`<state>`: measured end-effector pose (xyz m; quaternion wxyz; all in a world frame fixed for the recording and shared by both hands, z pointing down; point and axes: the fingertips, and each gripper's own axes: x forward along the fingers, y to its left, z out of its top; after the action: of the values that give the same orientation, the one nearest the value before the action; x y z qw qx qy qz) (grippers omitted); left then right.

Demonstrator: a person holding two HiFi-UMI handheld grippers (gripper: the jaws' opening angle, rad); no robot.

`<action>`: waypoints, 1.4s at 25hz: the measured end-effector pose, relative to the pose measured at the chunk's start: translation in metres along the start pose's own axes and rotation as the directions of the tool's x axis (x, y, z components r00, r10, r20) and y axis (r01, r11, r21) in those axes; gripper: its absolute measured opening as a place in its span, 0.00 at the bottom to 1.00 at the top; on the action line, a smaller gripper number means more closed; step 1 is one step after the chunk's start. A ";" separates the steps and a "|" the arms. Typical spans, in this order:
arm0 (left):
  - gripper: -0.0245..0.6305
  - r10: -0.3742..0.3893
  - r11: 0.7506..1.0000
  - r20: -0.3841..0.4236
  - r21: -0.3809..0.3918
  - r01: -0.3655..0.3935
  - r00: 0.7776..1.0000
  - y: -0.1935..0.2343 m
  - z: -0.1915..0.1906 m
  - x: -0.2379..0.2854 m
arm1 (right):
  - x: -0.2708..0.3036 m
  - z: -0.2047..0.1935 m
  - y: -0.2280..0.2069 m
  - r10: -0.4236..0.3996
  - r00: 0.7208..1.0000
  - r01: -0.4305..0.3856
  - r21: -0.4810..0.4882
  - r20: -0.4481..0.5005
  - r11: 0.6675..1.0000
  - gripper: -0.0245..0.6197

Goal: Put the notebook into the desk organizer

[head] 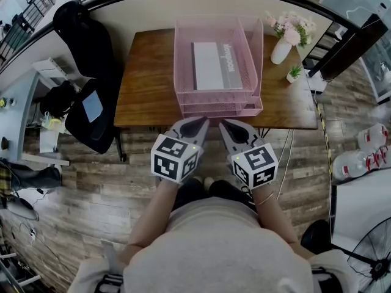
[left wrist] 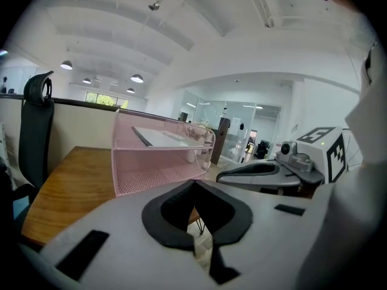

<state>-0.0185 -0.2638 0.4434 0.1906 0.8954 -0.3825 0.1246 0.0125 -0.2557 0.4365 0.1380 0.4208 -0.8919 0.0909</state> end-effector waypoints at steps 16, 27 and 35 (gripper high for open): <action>0.06 -0.037 0.999 -0.051 0.017 0.038 0.998 -0.003 -0.003 0.009 | 0.002 0.002 -0.011 -0.006 1.000 0.006 0.055 0.015 0.998 0.05; 0.06 -0.050 0.998 -0.037 0.040 0.052 0.998 -0.003 0.010 0.014 | 0.006 0.003 -0.014 0.000 1.000 -0.001 0.034 0.018 0.999 0.05; 0.06 -0.029 0.999 -0.027 0.029 0.030 0.999 0.002 0.011 0.016 | 0.006 0.009 -0.017 -0.014 1.000 0.013 0.011 0.024 1.000 0.05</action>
<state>-0.0084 -0.2800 0.4394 0.1843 0.9020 -0.3647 0.1391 0.0204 -0.2731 0.4310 0.1256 0.4286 -0.8902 0.0896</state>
